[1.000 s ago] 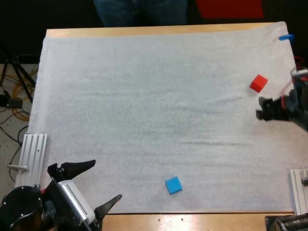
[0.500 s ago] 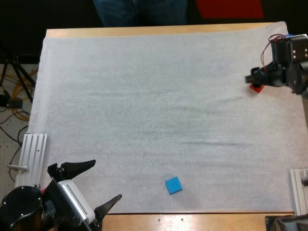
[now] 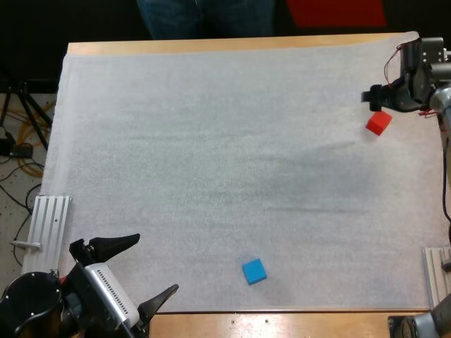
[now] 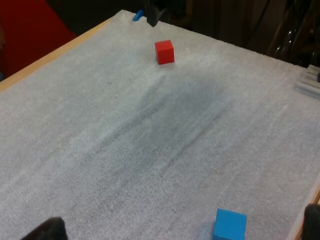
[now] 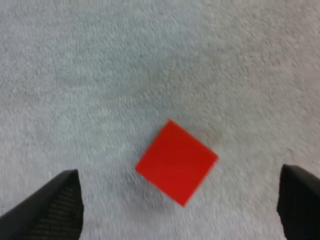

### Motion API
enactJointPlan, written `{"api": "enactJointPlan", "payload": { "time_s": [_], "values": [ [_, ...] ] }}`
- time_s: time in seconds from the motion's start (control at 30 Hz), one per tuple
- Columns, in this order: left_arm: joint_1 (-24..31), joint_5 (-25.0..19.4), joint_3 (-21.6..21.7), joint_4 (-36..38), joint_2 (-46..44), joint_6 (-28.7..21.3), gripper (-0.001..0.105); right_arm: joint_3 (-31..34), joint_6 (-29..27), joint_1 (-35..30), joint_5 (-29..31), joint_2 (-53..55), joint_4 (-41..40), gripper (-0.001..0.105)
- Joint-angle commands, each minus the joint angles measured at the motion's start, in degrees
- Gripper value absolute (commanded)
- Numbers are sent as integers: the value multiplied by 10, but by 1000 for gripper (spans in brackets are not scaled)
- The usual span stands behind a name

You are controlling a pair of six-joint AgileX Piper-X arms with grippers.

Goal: Stack red cube on blue cube

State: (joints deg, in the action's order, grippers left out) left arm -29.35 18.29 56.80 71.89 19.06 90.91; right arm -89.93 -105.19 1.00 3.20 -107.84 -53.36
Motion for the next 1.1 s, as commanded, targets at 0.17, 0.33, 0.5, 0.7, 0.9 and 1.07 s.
{"api": "enactJointPlan", "payload": {
  "time_s": [0.17, 0.33, 0.5, 0.7, 0.9, 1.07],
  "values": [
    [-3, 4, 4, 1, 1, 5, 87, -29, 13, -2, -9, -57, 3, 75],
    [-3, 4, 4, 1, 1, 5, 87, -29, 13, -2, -9, -94, 3, 75],
    [-3, -6, 4, 1, 1, 5, 87, -29, 13, -2, -9, -111, 5, 75],
    [-3, -6, 4, 1, 1, 5, 87, -29, 18, -2, -9, -111, 2, 48],
    [-3, -6, 4, 1, 1, 5, 87, -45, 18, -2, -9, -111, -46, 24],
    [-3, -6, 4, 1, 1, 5, 87, -68, 18, -2, -9, -91, -87, 24]
  ]
}}
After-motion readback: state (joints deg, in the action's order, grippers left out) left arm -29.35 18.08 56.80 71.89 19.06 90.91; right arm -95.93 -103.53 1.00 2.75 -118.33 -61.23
